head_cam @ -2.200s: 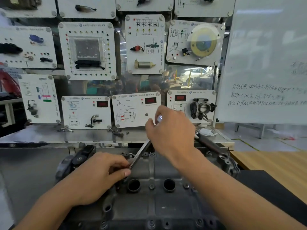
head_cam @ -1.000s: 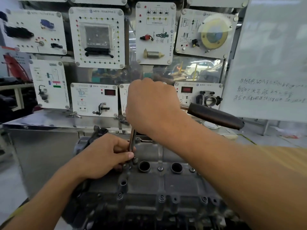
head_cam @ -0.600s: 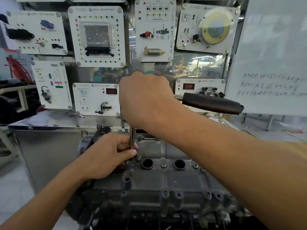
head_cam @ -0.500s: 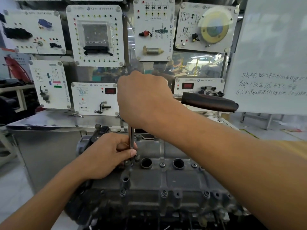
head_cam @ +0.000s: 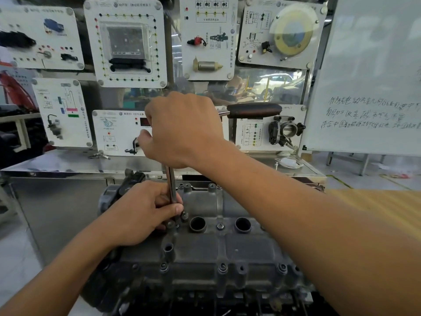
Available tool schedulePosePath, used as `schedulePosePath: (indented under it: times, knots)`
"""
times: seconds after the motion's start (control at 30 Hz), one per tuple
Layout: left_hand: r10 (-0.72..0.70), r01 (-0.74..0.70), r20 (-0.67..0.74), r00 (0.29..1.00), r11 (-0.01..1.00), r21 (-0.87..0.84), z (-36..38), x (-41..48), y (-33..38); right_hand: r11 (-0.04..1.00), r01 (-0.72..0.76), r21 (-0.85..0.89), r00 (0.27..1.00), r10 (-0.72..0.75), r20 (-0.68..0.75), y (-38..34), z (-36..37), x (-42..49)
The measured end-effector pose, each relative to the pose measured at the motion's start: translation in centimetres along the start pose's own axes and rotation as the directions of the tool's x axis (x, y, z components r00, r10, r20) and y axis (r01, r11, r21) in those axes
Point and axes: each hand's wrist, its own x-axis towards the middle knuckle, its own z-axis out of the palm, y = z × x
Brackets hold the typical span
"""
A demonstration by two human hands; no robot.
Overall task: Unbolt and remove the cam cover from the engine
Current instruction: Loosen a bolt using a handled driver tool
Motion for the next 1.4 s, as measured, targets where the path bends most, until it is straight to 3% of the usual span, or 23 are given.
schedulePosePath:
  times: [0.27,1.4]
  knots:
    - [0.001,-0.001,0.008,1.000,1.000,-0.004,0.0,0.0,0.0,0.999,-0.006,0.034,0.998,0.009,-0.065,0.9,0.6,-0.2]
    - [0.012,-0.012,0.045,0.999,1.000,0.011,0.0,0.3,0.4,0.986,-0.055,0.158,0.991,0.073,-0.108,2.7,1.1,-0.3]
